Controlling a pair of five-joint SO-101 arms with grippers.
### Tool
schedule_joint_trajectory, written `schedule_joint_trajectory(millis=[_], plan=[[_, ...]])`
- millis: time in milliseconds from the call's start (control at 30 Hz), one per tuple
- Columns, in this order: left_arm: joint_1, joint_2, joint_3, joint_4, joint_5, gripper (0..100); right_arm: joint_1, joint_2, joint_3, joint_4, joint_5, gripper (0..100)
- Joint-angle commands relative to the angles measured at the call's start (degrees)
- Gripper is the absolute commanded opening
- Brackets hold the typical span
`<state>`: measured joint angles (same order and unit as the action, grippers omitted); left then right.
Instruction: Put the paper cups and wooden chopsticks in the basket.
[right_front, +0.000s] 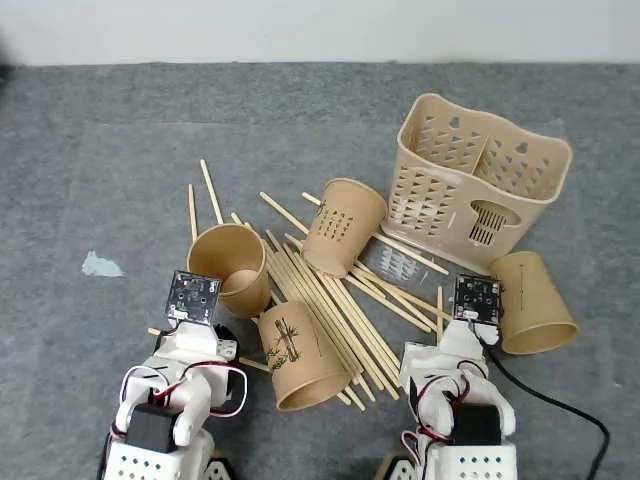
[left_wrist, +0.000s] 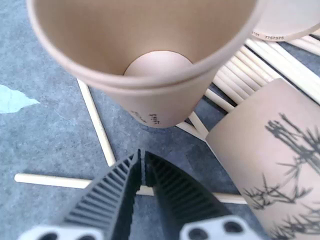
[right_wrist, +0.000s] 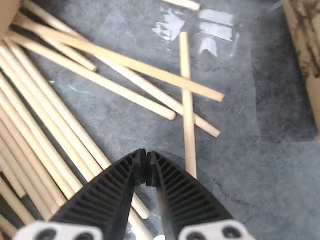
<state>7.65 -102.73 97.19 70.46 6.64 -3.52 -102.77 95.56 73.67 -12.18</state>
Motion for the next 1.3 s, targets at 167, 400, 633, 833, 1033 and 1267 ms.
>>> schedule_joint_trajectory(millis=[167, 400, 633, 833, 1033, 1267], plan=[[0.09, -0.35, -0.66, 0.26, -0.35, 1, -0.57, 0.22, -9.41, 0.66, 0.00, 0.9], [0.09, -0.35, -0.66, 0.26, -0.35, 1, -0.57, 0.22, -18.37, 0.13, 18.81, 0.9], [0.09, -0.35, -0.66, 0.26, -0.35, 1, 6.55, 0.22, -27.87, 2.24, 29.89, 0.9], [0.09, -0.35, -0.66, 0.26, -0.35, 1, 24.92, 0.22, -28.57, 1.19, 31.56, 0.9], [0.09, -0.35, -0.66, 0.26, -0.35, 1, 30.37, 0.22, -20.92, 0.84, 32.26, 1.0], [0.09, -0.35, -0.66, 0.26, -0.35, 1, 30.37, 0.22, -17.49, 0.84, 15.47, 22.6]])
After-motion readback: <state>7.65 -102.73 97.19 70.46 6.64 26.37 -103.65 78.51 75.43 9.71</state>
